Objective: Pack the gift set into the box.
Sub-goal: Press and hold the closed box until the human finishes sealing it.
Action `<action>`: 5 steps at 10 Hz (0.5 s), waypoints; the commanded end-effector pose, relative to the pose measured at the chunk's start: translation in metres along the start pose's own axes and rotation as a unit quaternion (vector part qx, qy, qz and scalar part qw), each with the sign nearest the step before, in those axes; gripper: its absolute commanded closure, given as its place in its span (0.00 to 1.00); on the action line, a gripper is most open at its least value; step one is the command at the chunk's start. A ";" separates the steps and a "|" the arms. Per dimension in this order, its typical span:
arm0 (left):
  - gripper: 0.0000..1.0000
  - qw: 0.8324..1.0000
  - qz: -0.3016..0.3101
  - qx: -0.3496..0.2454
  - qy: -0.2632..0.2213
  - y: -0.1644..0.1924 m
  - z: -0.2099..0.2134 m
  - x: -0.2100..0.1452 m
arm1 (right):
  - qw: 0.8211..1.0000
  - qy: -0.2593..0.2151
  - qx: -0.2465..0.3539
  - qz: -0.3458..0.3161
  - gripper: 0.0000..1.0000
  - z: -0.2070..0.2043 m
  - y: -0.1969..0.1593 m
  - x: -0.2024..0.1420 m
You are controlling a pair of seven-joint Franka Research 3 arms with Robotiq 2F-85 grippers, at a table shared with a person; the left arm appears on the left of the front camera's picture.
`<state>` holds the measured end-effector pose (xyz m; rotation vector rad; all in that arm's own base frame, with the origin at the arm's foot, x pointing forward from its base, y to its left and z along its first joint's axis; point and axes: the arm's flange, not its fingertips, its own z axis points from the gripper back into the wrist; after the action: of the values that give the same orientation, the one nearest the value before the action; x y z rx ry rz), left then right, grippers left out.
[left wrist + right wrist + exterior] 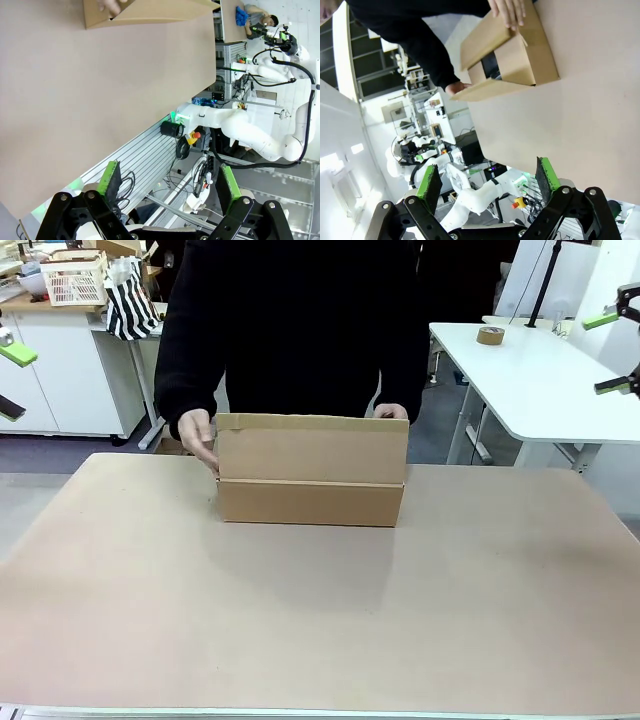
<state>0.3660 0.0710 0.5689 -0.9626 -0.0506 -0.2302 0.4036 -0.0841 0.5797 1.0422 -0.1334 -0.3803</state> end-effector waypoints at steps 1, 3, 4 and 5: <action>0.00 1.000 0.001 0.005 -0.003 0.002 0.000 -0.001 | 1.000 0.006 -0.004 -0.006 0.00 0.002 0.001 -0.002; 0.00 1.000 0.001 0.005 -0.003 0.002 0.000 -0.001 | 1.000 0.006 -0.004 -0.006 0.00 0.002 0.001 -0.002; 0.00 1.000 0.001 0.005 -0.003 0.002 0.000 -0.001 | 1.000 0.006 -0.004 -0.006 0.00 0.002 0.001 -0.002; 0.00 1.000 0.001 0.005 -0.003 0.002 0.000 -0.001 | 1.000 0.006 -0.004 -0.006 0.00 0.002 0.001 -0.002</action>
<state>0.3660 0.0710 0.5689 -0.9626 -0.0506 -0.2302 0.4035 -0.0841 0.5797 1.0423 -0.1332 -0.3801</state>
